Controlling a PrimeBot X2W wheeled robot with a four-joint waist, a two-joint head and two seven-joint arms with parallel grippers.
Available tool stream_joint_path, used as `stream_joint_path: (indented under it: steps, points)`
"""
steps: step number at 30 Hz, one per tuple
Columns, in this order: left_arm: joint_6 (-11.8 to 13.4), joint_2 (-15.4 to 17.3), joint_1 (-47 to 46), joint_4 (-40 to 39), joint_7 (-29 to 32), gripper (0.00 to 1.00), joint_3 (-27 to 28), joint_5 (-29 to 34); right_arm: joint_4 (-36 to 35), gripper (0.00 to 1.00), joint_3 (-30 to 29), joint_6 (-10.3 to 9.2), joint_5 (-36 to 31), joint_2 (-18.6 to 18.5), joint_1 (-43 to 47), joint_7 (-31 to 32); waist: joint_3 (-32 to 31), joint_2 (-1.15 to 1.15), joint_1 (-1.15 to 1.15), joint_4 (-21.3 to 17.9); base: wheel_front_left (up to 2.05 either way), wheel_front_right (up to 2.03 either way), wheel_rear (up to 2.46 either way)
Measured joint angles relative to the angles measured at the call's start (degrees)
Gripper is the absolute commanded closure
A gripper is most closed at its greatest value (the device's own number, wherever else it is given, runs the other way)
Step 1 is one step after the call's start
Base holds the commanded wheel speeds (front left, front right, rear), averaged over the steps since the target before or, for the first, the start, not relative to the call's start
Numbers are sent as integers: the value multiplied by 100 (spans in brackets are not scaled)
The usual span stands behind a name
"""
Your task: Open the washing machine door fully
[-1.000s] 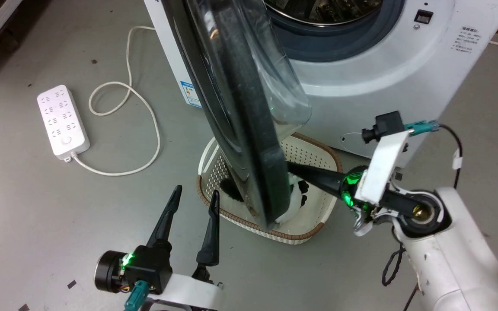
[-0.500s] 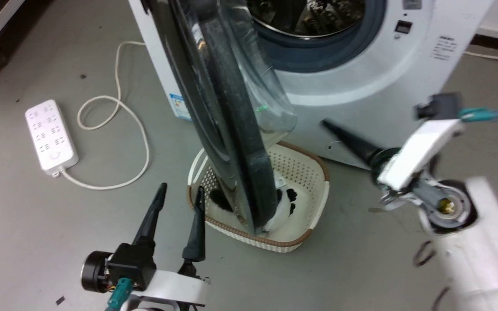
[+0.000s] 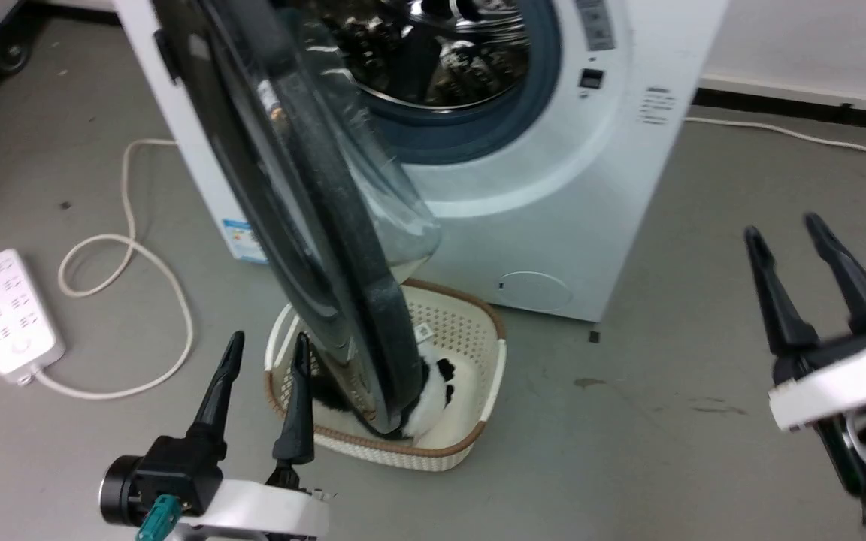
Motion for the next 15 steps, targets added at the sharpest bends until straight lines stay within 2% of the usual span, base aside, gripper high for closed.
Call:
stream_joint_path:
  steps: [3,7,11,15]
  points:
    - [-62,1,96,-13,0,0,135,41,-235,0,-468,0,-687,231,453,-237,-74,0,0,-165,0,0,0]
    - [-148,5,247,94,0,0,267,70,-731,0,-955,0,-1381,901,1145,-327,-162,0,0,-370,0,0,0]
    - [-208,12,274,115,0,0,389,75,-1067,0,-990,0,-1834,1503,1769,-350,-221,0,0,-549,0,0,0]
    - [-245,9,279,191,0,0,428,77,-1051,0,-868,0,-1897,1737,2258,-366,-268,0,0,-644,0,0,0]
